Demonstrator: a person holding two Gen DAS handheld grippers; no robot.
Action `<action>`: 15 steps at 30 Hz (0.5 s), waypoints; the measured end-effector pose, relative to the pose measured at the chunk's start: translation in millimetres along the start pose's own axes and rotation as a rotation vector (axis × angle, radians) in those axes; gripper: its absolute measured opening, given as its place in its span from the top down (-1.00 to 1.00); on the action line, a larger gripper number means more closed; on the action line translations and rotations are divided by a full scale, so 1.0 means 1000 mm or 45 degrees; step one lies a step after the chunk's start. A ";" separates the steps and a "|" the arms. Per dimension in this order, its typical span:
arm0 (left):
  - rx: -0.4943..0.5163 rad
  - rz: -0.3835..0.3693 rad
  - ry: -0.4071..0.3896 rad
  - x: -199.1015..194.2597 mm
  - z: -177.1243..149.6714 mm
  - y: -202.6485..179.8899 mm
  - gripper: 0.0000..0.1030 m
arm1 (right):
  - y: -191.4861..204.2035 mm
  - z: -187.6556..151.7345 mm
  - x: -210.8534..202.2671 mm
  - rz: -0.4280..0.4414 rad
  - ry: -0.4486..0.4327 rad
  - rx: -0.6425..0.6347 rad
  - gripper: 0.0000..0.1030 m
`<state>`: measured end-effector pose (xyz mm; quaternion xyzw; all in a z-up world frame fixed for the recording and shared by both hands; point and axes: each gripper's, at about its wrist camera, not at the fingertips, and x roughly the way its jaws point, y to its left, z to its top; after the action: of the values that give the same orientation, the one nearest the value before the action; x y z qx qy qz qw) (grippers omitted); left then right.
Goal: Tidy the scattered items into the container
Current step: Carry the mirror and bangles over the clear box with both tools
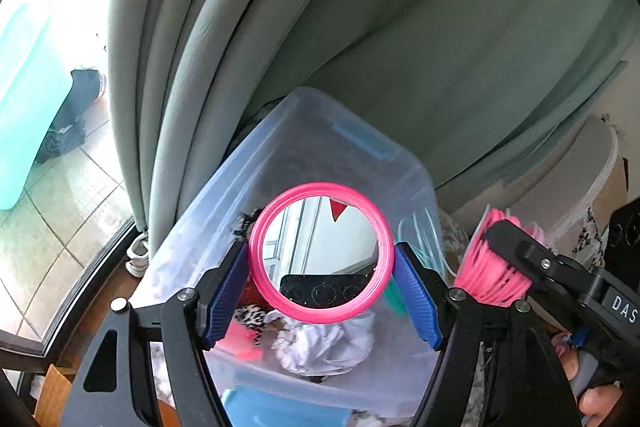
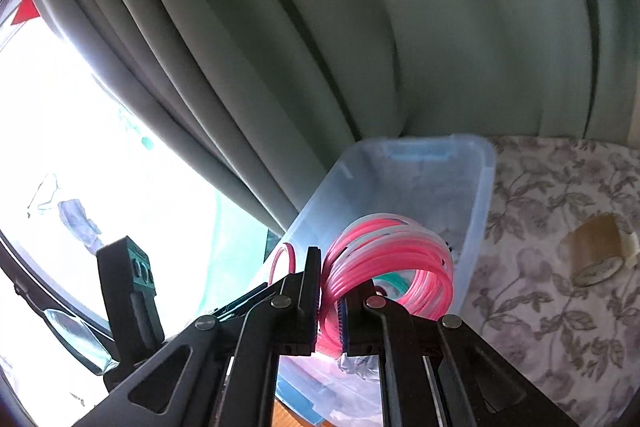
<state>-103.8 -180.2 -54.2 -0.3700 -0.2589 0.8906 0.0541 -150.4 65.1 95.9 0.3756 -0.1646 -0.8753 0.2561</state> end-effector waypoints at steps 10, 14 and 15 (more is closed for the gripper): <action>0.033 0.020 0.002 0.012 0.005 0.003 -0.43 | -0.011 -0.011 0.036 -0.040 0.089 0.007 0.84; 0.035 0.027 0.007 0.012 0.011 0.005 -0.43 | -0.016 -0.015 0.042 -0.047 0.110 0.022 0.84; 0.036 0.031 0.011 0.013 0.012 0.005 -0.43 | -0.018 -0.016 0.043 -0.048 0.114 0.026 0.84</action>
<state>-120.8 -186.0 -58.2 -0.3762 -0.2416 0.8931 0.0498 -169.9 53.3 52.0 0.4201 -0.1548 -0.8606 0.2427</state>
